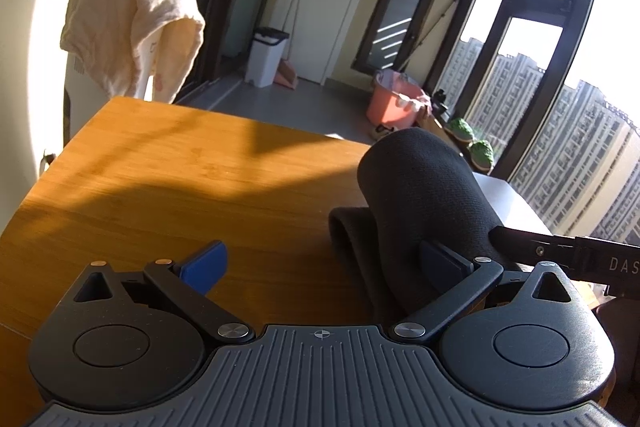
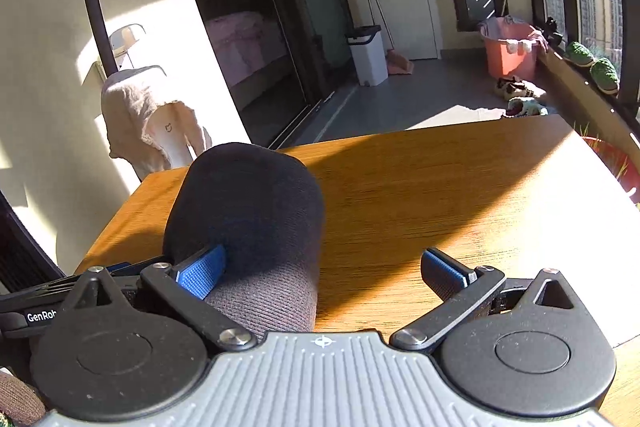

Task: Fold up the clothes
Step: 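Roll the last of the garment onto the roll with both grippers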

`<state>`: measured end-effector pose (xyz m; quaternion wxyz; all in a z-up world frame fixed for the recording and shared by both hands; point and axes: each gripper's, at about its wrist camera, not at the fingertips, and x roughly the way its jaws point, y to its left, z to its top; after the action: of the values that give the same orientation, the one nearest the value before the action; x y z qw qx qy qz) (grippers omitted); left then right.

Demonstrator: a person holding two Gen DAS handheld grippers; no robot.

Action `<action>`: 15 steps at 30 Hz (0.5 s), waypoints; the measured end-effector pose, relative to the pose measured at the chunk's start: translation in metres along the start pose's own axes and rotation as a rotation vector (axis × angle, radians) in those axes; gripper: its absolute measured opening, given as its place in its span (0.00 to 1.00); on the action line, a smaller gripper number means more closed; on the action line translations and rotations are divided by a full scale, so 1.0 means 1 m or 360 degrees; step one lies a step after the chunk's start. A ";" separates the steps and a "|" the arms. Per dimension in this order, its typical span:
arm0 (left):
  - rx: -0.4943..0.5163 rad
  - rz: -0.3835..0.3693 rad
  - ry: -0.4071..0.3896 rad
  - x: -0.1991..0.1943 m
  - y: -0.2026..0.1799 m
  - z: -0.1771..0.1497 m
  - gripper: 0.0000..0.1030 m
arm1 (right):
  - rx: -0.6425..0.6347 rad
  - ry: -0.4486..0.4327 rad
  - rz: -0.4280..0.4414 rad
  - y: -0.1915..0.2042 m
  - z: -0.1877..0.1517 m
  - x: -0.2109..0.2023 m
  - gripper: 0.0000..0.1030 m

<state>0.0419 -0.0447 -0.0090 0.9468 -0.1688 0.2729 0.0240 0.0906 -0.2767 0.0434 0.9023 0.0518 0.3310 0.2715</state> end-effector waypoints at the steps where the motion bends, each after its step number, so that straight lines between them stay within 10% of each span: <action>1: 0.0008 -0.0001 -0.0001 0.000 0.000 0.000 1.00 | -0.0016 -0.0008 -0.0007 0.001 -0.001 -0.002 1.00; 15: 0.0042 0.0048 -0.0020 0.000 0.000 0.002 1.00 | -0.0077 0.0062 -0.0127 0.019 0.027 0.028 1.00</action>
<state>0.0431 -0.0443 -0.0075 0.9502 -0.1522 0.2697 0.0357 0.1169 -0.2437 0.0531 0.9067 0.0114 0.3437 0.2442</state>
